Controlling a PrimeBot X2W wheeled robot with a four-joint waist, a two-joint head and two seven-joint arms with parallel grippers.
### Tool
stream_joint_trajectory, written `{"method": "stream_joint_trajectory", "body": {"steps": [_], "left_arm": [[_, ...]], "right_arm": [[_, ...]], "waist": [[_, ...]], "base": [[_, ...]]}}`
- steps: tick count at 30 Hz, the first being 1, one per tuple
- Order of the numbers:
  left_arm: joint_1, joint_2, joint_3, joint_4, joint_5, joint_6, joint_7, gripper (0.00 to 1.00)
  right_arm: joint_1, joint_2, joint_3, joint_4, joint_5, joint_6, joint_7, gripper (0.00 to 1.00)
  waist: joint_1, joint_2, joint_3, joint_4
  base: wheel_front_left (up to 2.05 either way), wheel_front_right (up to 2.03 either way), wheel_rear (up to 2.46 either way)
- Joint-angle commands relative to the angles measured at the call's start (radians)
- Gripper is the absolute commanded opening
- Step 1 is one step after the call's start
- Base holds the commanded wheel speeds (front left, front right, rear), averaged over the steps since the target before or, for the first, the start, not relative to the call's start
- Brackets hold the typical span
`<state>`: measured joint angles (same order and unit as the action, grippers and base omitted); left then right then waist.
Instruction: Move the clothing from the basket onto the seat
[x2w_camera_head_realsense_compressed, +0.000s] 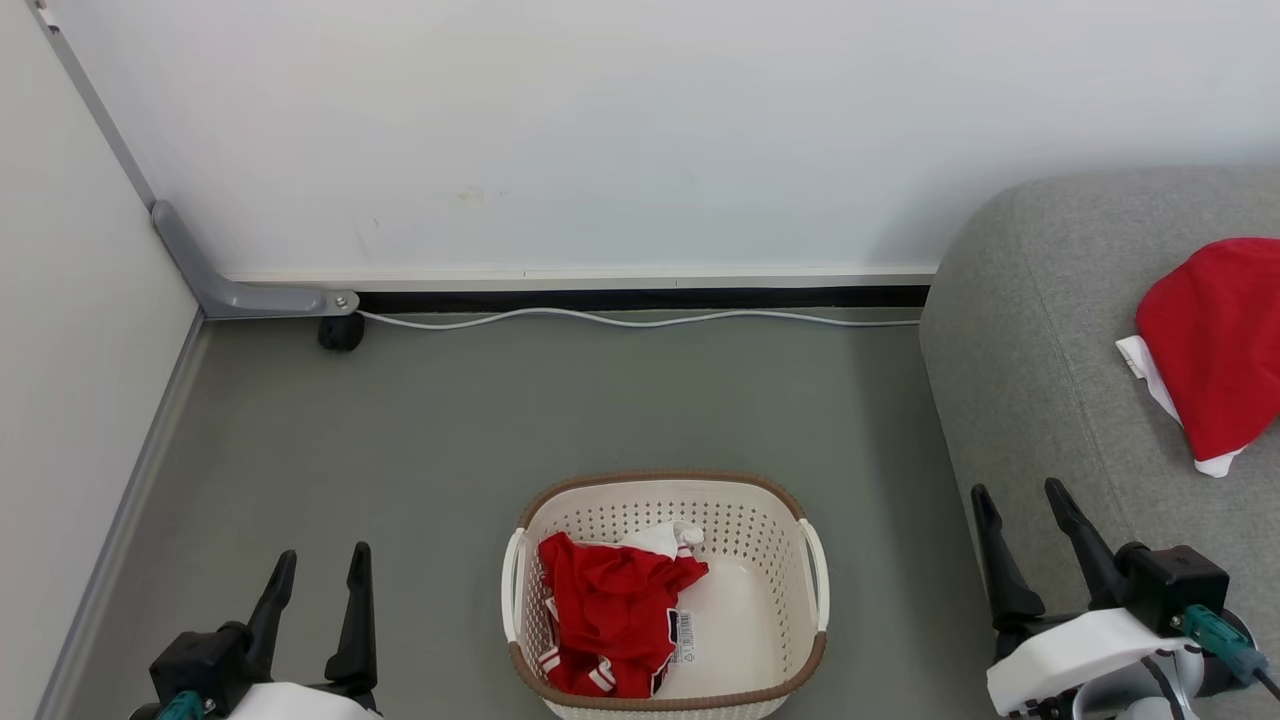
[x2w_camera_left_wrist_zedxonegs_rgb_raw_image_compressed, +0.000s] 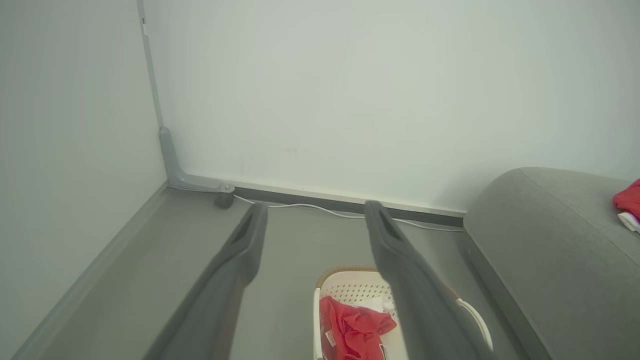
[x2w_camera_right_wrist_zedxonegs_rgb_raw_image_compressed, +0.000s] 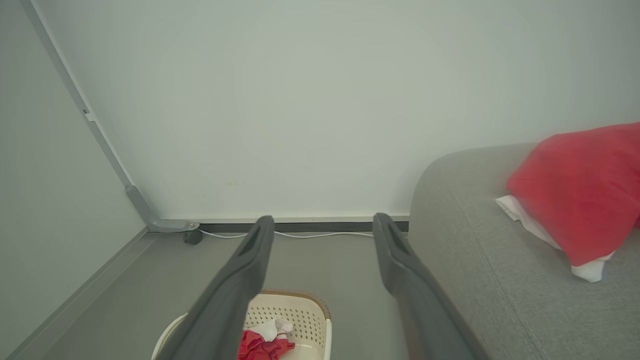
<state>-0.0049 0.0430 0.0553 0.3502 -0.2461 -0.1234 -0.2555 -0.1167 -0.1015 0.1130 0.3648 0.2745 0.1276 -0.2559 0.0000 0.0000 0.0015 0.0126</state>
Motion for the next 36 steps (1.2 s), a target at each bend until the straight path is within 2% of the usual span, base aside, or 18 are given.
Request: {"method": "stream_joint_trajectory", "body": {"steps": [1, 18, 24, 36], "left_arm": [[-0.015, 0.008, 0.025, -0.028, 0.006, -0.004, -0.006, 1.0], [-0.012, 0.007, -0.025, -0.023, -0.011, -0.006, -0.006, 1.0], [-0.021, 0.007, -0.06, -0.006, -0.026, -0.006, -0.006, 1.0], [-0.153, 0.007, -0.212, 0.056, -0.073, -0.005, -0.006, 1.0]], "right_arm": [[-0.01, -0.005, 0.021, -0.031, -0.014, 0.003, -0.006, 1.0], [-0.018, 0.004, -0.001, -0.044, -0.041, 0.003, -0.006, 1.0], [-0.031, 0.001, -0.009, -0.066, -0.048, 0.003, -0.006, 1.0], [-0.155, -0.004, -0.013, -0.123, -0.059, 0.003, -0.006, 1.0]], "waist": [[0.0, 0.0, 0.0, -0.001], [0.0, 0.0, 0.011, -0.011], [0.0, 0.0, 0.046, -0.021], [0.0, 0.0, 0.274, -0.044]], "base": [[0.0, 0.0, 0.0], [0.0, 0.0, 0.0], [0.0, 0.0, 0.0], [0.0, 0.0, 0.0]]}}
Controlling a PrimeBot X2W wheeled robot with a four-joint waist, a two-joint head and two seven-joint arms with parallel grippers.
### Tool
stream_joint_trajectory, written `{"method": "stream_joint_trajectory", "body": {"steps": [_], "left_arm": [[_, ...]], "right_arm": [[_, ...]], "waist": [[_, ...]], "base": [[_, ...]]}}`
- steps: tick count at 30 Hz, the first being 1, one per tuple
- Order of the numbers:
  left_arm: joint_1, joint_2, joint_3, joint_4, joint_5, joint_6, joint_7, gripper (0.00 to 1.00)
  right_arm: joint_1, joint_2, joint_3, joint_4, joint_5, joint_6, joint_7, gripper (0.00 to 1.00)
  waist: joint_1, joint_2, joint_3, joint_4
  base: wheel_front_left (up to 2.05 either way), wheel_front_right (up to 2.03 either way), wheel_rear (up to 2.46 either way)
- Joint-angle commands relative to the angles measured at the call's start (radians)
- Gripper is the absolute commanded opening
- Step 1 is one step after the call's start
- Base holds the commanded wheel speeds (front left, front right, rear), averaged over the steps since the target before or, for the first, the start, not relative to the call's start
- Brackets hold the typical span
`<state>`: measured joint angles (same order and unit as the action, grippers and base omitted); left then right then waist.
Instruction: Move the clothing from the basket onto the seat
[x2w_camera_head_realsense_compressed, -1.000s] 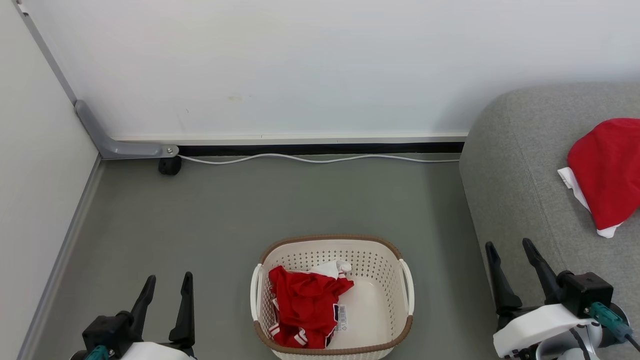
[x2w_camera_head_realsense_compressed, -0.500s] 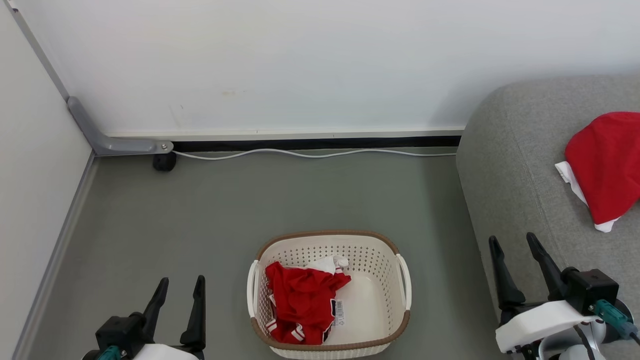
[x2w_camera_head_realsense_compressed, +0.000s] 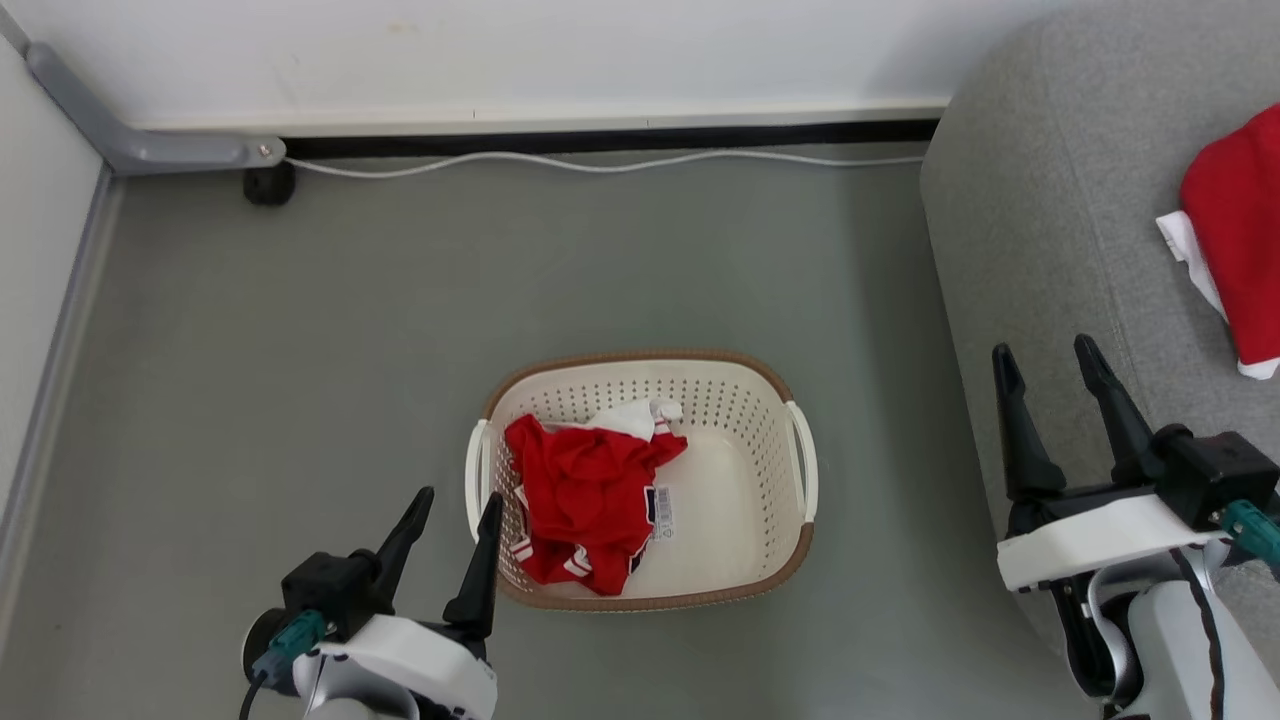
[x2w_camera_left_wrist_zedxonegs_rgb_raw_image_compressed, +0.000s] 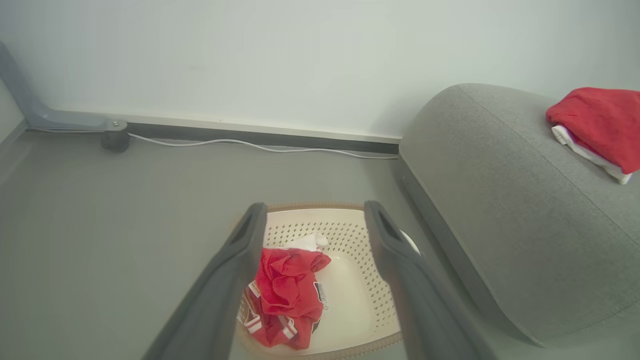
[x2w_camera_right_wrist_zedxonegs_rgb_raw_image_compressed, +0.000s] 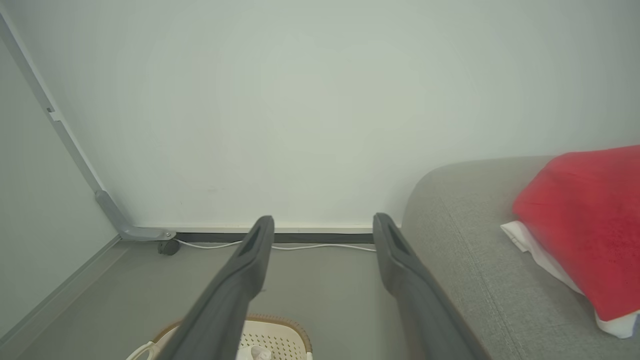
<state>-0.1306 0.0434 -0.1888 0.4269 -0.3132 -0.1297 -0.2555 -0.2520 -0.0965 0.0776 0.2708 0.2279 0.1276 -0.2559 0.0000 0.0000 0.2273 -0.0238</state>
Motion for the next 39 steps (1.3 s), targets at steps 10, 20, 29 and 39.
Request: {"method": "stream_joint_trajectory", "body": {"steps": [10, 20, 29, 39], "left_arm": [[-0.22, 0.007, -0.069, 0.076, -0.041, 0.014, -0.006, 1.0], [-0.472, 0.007, -0.155, 0.266, 0.013, 0.016, -0.006, 1.0], [-0.71, 0.008, -0.219, 0.549, 0.092, 0.017, -0.006, 1.0], [-0.885, 0.041, -0.269, 0.757, 0.15, 0.029, 0.005, 1.0]], "right_arm": [[-0.153, 0.0, 0.04, -0.068, -0.011, 0.003, -0.006, 1.0], [-0.274, 0.022, 0.095, -0.115, -0.003, 0.003, -0.006, 1.0], [-0.346, 0.043, 0.142, -0.135, 0.03, 0.003, -0.006, 1.0], [-0.375, 0.046, 0.208, -0.164, 0.096, 0.003, -0.006, 1.0]], "waist": [[0.0, 0.0, 0.253, -0.042], [0.0, 0.0, 0.442, -0.114], [0.0, 0.0, 0.566, -0.194], [0.0, 0.0, 0.654, -0.253]], "base": [[0.0, 0.0, 0.0], [0.0, 0.0, 0.0], [0.0, 0.0, 0.0], [0.0, 0.0, 0.0]]}}
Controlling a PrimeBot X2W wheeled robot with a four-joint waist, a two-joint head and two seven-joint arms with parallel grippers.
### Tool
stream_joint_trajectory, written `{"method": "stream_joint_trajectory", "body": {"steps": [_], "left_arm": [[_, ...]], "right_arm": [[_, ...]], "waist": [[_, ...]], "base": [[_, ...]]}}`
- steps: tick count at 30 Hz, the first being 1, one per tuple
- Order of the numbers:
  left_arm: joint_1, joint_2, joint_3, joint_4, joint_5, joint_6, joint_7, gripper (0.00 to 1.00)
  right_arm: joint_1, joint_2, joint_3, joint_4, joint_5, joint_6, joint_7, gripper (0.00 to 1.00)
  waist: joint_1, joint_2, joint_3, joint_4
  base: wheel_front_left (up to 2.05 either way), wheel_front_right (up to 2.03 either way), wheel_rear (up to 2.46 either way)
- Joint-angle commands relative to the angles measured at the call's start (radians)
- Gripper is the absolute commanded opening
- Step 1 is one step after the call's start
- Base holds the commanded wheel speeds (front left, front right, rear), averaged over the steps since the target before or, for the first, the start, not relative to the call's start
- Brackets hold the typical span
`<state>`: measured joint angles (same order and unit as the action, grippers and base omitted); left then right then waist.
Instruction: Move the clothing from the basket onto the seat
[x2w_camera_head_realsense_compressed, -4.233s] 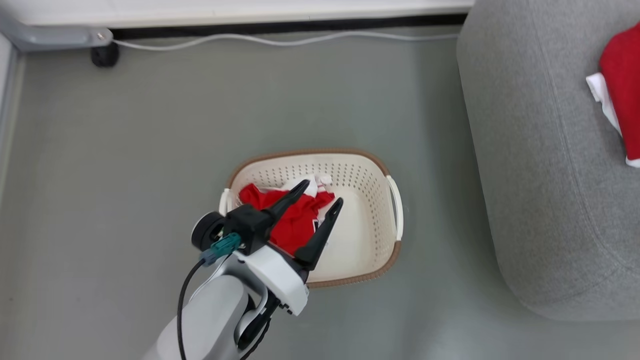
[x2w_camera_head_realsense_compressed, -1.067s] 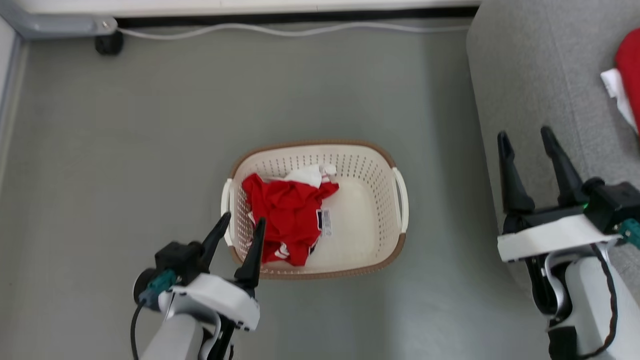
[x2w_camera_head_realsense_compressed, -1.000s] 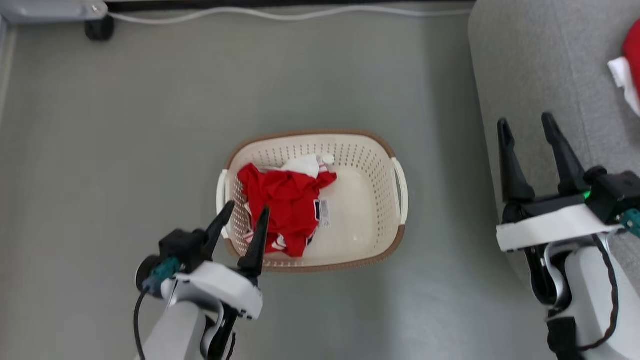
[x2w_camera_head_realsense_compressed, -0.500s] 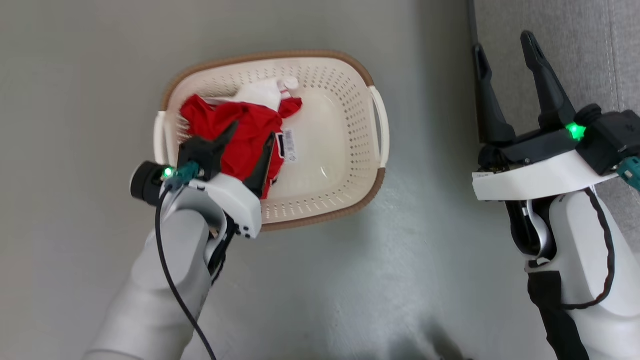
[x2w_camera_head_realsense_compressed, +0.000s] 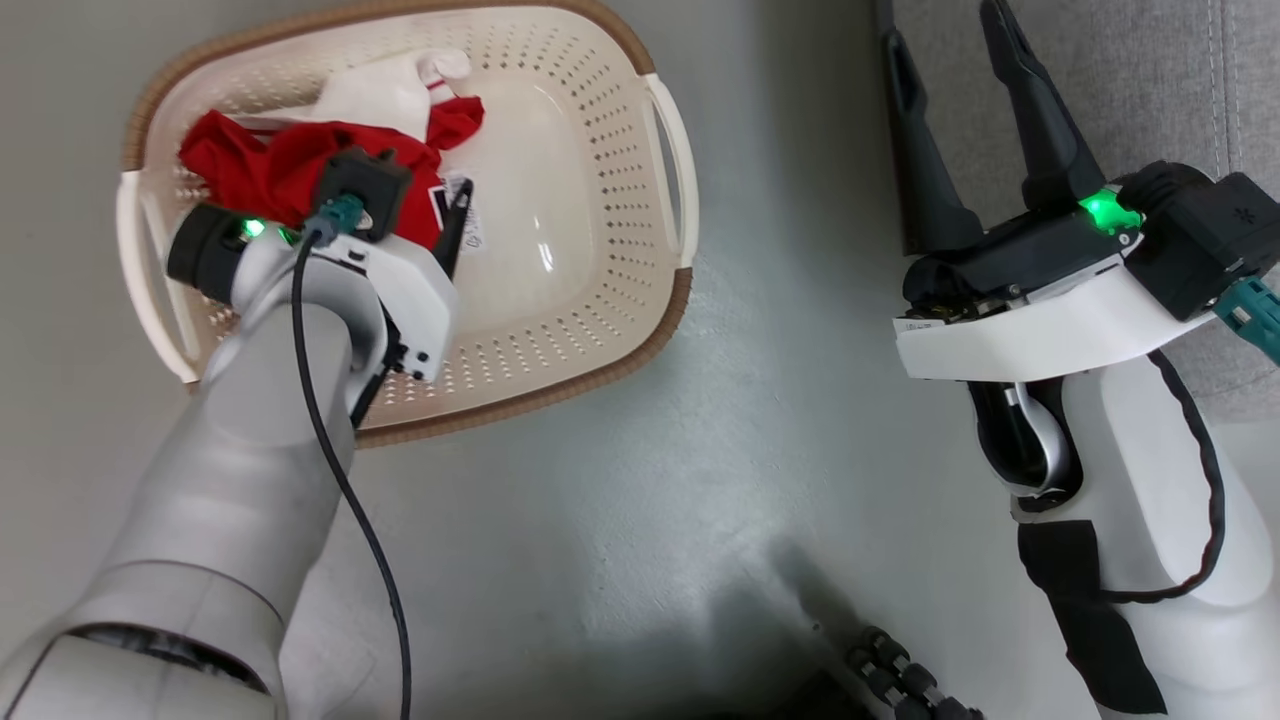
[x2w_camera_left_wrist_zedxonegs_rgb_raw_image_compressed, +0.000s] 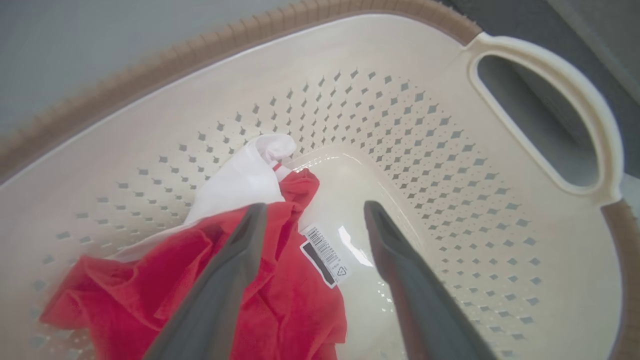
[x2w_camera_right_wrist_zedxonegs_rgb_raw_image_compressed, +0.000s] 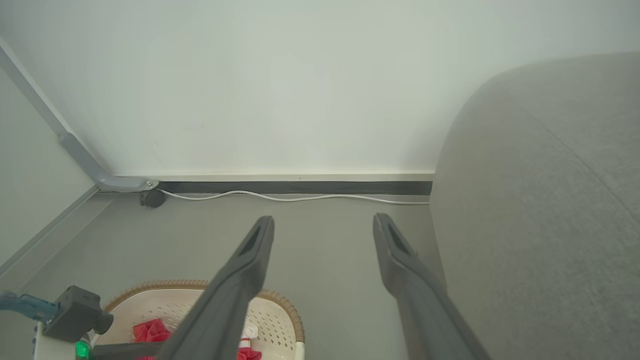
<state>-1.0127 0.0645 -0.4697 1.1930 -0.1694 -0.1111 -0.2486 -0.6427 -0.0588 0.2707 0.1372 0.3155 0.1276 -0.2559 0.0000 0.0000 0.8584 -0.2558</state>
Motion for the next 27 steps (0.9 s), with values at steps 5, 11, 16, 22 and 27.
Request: {"method": "stream_joint_trajectory", "body": {"steps": [5, 11, 16, 22, 27], "left_arm": [[-0.083, 0.046, -0.031, 0.051, 0.052, 0.045, 0.046, 1.0], [-0.139, 0.079, -0.061, 0.081, 0.081, 0.089, 0.133, 1.0], [-0.162, 0.112, -0.093, 0.09, 0.108, 0.109, 0.187, 1.0], [-0.165, 0.134, -0.121, 0.094, 0.125, 0.125, 0.228, 1.0], [-0.147, 0.142, -0.116, 0.096, 0.106, 0.121, 0.229, 0.0]], "right_arm": [[0.001, 0.008, 0.05, -0.047, 0.039, 0.003, -0.006, 1.0], [-0.004, 0.008, 0.072, -0.058, 0.072, 0.003, -0.006, 1.0], [-0.004, 0.008, 0.079, -0.061, 0.089, 0.003, -0.006, 1.0], [0.002, 0.008, 0.071, -0.065, 0.097, 0.003, -0.006, 1.0], [0.01, 0.008, 0.06, -0.07, 0.104, 0.003, -0.006, 1.0]], "waist": [[0.0, 0.0, 0.067, -0.043], [0.0, 0.0, 0.104, -0.061], [0.0, 0.0, 0.126, -0.081], [0.0, 0.0, 0.135, -0.096], [0.0, 0.0, 0.129, -0.102]], "base": [[0.0, 0.0, 0.0], [0.0, 0.0, 0.0], [0.0, 0.0, 0.0], [0.0, 0.0, 0.0], [0.0, 0.0, 0.0]]}}
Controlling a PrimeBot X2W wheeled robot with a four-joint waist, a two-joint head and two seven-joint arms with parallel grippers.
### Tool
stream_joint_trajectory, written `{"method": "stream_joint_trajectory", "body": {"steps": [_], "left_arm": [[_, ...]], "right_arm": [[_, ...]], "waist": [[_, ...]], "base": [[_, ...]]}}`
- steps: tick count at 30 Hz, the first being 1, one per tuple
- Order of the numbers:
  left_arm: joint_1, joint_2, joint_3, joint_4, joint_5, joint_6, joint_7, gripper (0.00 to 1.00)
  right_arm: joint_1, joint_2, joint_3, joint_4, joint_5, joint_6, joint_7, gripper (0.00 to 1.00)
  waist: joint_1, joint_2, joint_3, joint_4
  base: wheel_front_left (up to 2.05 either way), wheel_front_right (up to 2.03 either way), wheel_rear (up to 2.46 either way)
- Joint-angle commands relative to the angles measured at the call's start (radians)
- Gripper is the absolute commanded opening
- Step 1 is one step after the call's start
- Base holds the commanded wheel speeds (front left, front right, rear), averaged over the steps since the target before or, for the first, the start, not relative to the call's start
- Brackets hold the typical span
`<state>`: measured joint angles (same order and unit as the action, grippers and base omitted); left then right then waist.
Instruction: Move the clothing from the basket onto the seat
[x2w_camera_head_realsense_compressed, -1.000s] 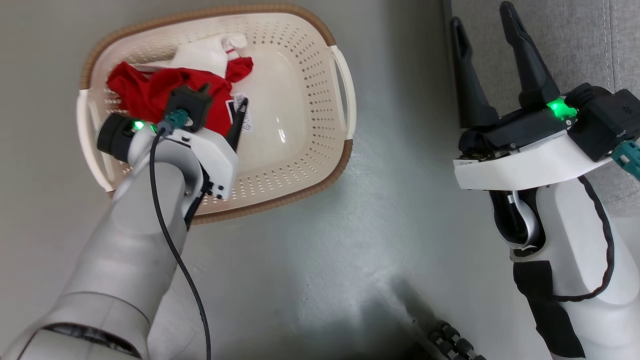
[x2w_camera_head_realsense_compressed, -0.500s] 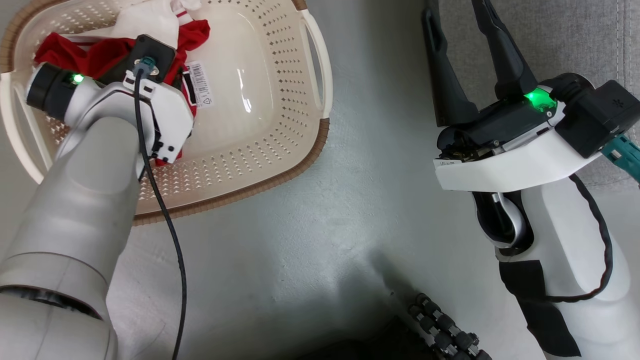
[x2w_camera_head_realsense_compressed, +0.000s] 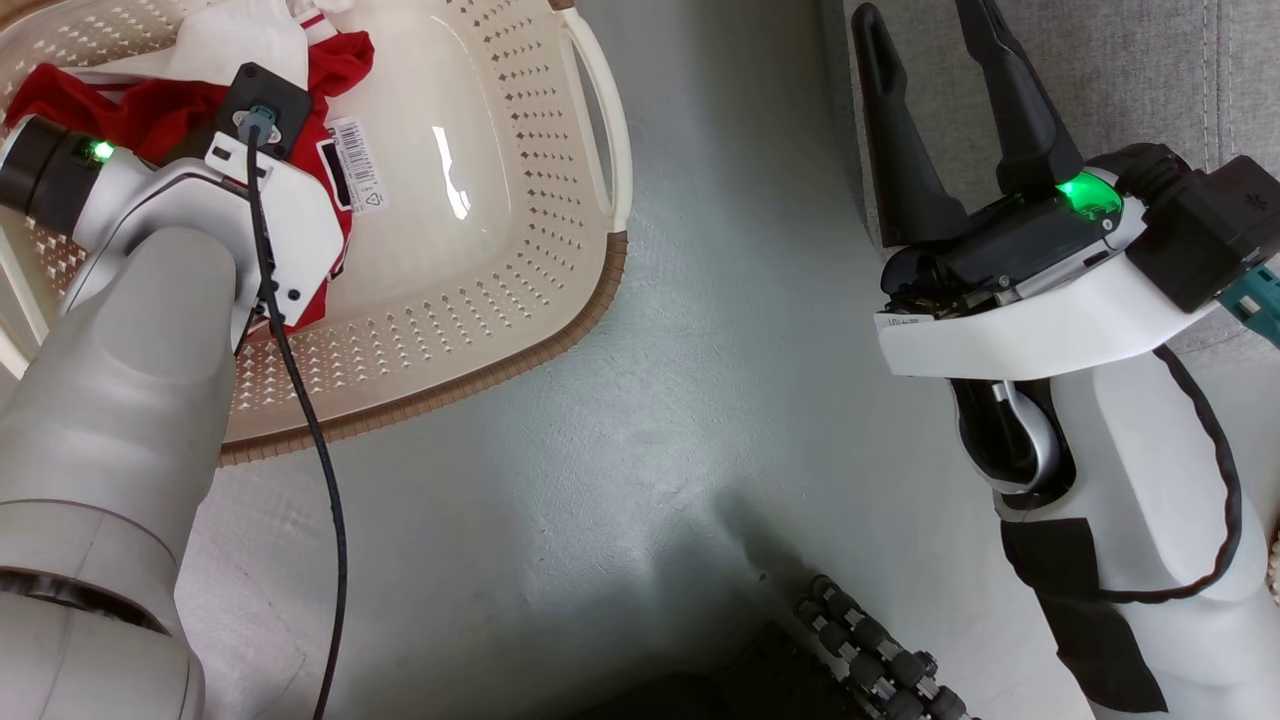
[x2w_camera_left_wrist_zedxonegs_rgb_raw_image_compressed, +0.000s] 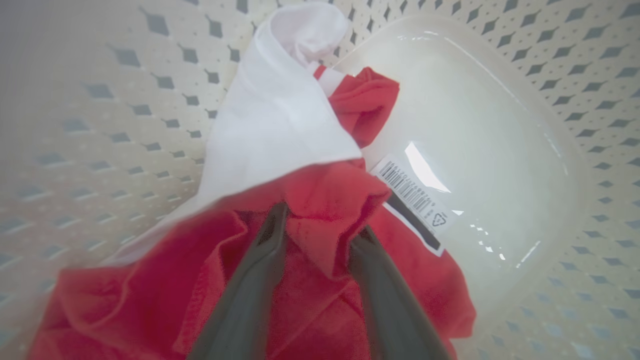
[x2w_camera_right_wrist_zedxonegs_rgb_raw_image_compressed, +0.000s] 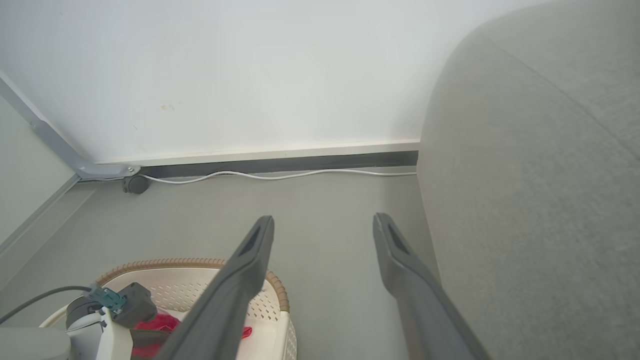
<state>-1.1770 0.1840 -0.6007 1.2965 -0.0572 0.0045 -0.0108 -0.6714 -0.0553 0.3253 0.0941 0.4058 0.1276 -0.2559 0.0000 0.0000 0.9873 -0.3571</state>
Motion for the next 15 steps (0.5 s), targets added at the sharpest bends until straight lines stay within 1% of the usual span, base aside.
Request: {"method": "stream_joint_trajectory", "body": {"steps": [1, 5, 10, 11, 15], "left_arm": [[0.019, 0.023, 0.016, -0.008, -0.01, 0.003, -0.016, 0.0], [0.028, 0.021, 0.021, -0.007, -0.028, -0.007, -0.058, 0.0], [0.069, -0.007, 0.028, -0.007, -0.06, -0.032, -0.137, 0.0], [0.069, -0.007, 0.028, -0.007, -0.06, -0.032, -0.137, 0.0], [0.106, -0.034, 0.033, -0.007, -0.082, -0.049, -0.187, 0.0]], "right_arm": [[0.038, 0.005, 0.004, -0.025, 0.015, 0.003, -0.006, 1.0], [0.027, 0.005, -0.005, -0.016, 0.015, 0.003, -0.006, 1.0], [0.033, 0.005, -0.029, 0.006, -0.001, 0.003, -0.006, 1.0], [0.033, 0.005, -0.029, 0.006, -0.001, 0.003, -0.006, 1.0], [0.047, 0.005, -0.045, 0.026, -0.019, 0.003, -0.006, 1.0]], "waist": [[0.0, 0.0, -0.001, -0.002], [0.0, 0.0, -0.013, -0.001], [0.0, 0.0, -0.077, 0.022], [0.0, 0.0, -0.077, 0.022], [0.0, 0.0, -0.133, 0.044]], "base": [[0.0, 0.0, 0.0], [0.0, 0.0, 0.0], [0.0, 0.0, 0.0], [0.0, 0.0, 0.0], [0.0, 0.0, 0.0]]}}
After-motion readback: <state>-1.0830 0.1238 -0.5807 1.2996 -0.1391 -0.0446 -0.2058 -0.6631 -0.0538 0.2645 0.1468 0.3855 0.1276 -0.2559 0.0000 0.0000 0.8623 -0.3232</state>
